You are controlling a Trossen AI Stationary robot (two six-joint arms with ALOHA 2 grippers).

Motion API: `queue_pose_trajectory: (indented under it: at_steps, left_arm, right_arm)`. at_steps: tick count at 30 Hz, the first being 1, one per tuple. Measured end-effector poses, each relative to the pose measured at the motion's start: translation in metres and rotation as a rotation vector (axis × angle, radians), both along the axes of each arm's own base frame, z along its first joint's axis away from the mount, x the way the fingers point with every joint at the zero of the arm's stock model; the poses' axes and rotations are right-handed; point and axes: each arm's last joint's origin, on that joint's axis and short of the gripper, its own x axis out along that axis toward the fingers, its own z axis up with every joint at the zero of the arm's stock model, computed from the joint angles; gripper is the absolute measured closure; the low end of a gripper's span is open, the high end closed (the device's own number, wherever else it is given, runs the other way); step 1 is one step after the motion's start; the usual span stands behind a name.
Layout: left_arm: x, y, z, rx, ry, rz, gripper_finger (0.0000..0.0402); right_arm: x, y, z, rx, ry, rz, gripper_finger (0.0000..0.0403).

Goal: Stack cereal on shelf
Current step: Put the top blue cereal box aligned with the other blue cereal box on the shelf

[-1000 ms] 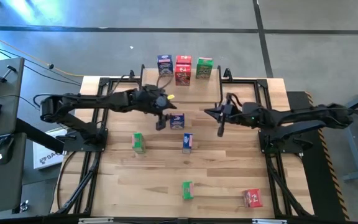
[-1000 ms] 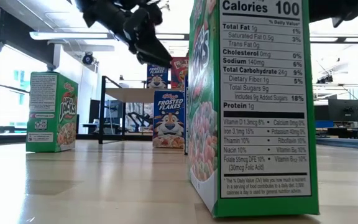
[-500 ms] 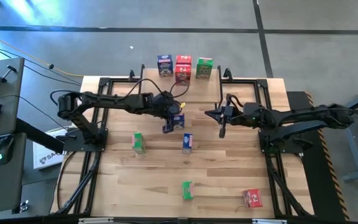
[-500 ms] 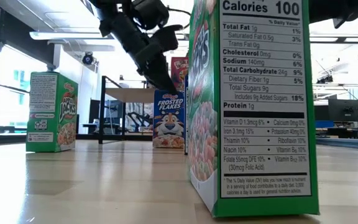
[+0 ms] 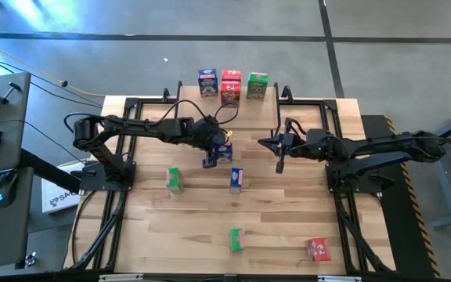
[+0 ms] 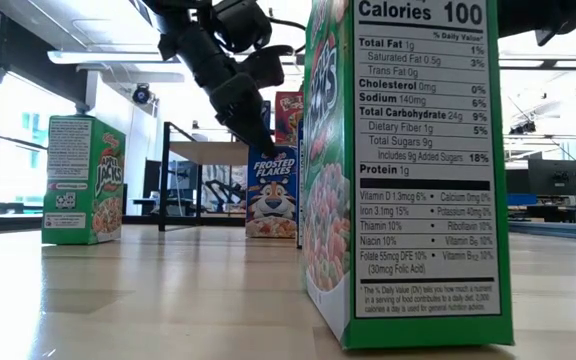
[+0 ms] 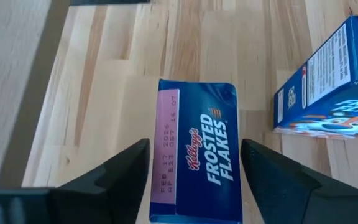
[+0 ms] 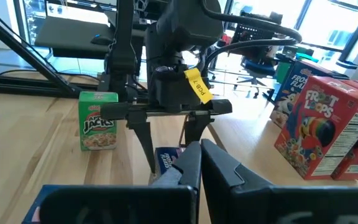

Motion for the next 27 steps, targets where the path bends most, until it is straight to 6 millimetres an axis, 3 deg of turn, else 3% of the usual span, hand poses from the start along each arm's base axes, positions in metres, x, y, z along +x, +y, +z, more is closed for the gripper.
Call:
queue_pose_trajectory:
  at_steps: [8,12,16,22,27]
  left_arm:
    - [0.000,0.000,0.000,0.009,0.002,-0.012,0.0215]
    - [-0.006,0.000,0.010,0.037,-0.015,-0.042,0.0238]
    - [-0.018,-0.002,0.038,0.069,-0.041,-0.067,0.0250]
    - [-0.044,0.001,0.103,0.106,-0.040,-0.071,0.0254]
    - [-0.061,0.026,0.143,0.174,-0.064,0.017,0.0254]
  right_arm:
    - [0.000,0.000,0.000,0.000,0.004,0.000,0.0402]
    - [0.000,0.000,-0.001,0.000,0.012,0.000,0.0402]
    - [0.000,0.000,-0.002,0.001,0.017,0.000,0.0402]
    - [0.000,0.000,-0.002,0.002,0.018,0.009,0.0402]
    - [0.000,0.000,-0.002,0.006,0.017,0.019,0.0402]
